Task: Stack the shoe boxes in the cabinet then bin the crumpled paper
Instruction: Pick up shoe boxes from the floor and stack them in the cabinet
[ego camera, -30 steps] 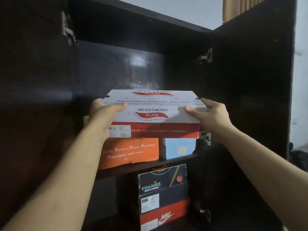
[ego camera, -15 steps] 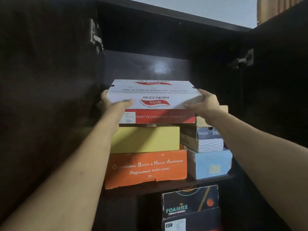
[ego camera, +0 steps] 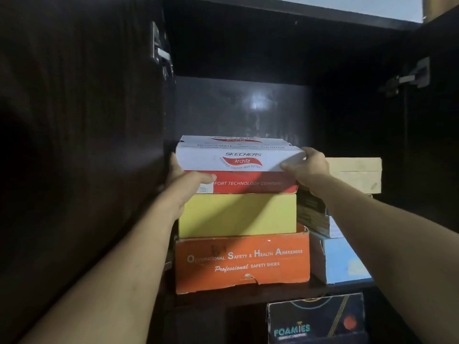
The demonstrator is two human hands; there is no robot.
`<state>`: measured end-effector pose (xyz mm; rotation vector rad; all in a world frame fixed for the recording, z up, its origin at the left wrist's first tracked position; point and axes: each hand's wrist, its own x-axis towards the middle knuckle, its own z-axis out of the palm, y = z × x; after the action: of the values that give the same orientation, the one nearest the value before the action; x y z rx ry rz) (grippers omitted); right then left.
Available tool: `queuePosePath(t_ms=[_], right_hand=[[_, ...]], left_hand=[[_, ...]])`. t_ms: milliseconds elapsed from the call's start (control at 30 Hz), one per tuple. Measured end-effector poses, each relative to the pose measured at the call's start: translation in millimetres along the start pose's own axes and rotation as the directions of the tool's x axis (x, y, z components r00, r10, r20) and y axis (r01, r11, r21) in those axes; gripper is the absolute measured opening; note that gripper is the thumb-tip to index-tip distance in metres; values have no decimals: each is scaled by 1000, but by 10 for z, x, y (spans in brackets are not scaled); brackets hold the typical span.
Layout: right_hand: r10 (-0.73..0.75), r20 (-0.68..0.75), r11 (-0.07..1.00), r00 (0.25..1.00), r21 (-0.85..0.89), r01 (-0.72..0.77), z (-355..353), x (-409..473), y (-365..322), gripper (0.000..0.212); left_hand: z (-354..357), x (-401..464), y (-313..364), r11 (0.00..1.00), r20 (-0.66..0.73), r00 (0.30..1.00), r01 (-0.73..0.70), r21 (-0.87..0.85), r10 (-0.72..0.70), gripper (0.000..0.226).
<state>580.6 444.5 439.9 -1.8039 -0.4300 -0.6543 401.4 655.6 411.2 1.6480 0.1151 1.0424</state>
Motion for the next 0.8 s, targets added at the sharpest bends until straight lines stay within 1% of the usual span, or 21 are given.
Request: queuePosePath(t_ms=[67, 100, 200, 233, 367, 433, 467, 500, 567, 600, 633, 700, 733, 800], right_hand=[[15, 6, 1000, 1000, -5, -15, 31, -13, -21, 78], [26, 12, 1000, 1000, -17, -25, 47, -21, -21, 72], [39, 45, 998, 998, -60, -36, 88, -92, 6, 46], [26, 58, 998, 998, -65, -22, 99, -112, 27, 42], [1, 101, 998, 995, -66, 5, 69, -183, 69, 38], [-8, 128, 998, 992, -61, 16, 34, -203, 86, 36], [-12, 142, 998, 990, -60, 20, -1, -223, 86, 36], [-16, 157, 998, 988, -63, 26, -51, -252, 79, 37], [-32, 186, 993, 982, -107, 53, -201, -329, 71, 36], [-34, 203, 988, 979, -141, 64, -303, -379, 66, 34], [-29, 225, 983, 974, -170, 69, -426, -435, 67, 34], [14, 276, 974, 961, -220, 49, -701, -535, 98, 33], [42, 305, 969, 951, -244, 36, -853, -590, 117, 35], [112, 367, 956, 923, -294, 1, -1185, -705, 193, 38]], left_hand=[[-7, -10, -22, 1000, 13, 1000, -4, 20, 4, 80], [-5, -26, -32, 1000, 20, 1000, -7, 25, 6, 76], [-20, -2, -74, 999, 33, 999, 11, 30, -12, 70], [-22, 4, -72, 999, 32, 999, 28, 28, -28, 69], [-28, 0, -86, 999, 26, 999, 42, 33, -43, 68], [-24, -14, -103, 997, 34, 999, 34, 63, -37, 71], [-19, -16, -111, 995, 32, 999, 30, 93, -33, 76], [-10, -18, -110, 989, 18, 999, 32, 144, -35, 86], [56, -76, -50, 951, -40, 999, 44, 306, -33, 112], [128, -147, -9, 917, -55, 998, 25, 399, -3, 117], [226, -237, 29, 875, -52, 998, -15, 484, 47, 114], [496, -475, 119, 810, 21, 992, -114, 575, 125, 101], [648, -587, 132, 797, 83, 986, -167, 580, 146, 95], [944, -830, 157, 803, 259, 956, -262, 535, 140, 79]])
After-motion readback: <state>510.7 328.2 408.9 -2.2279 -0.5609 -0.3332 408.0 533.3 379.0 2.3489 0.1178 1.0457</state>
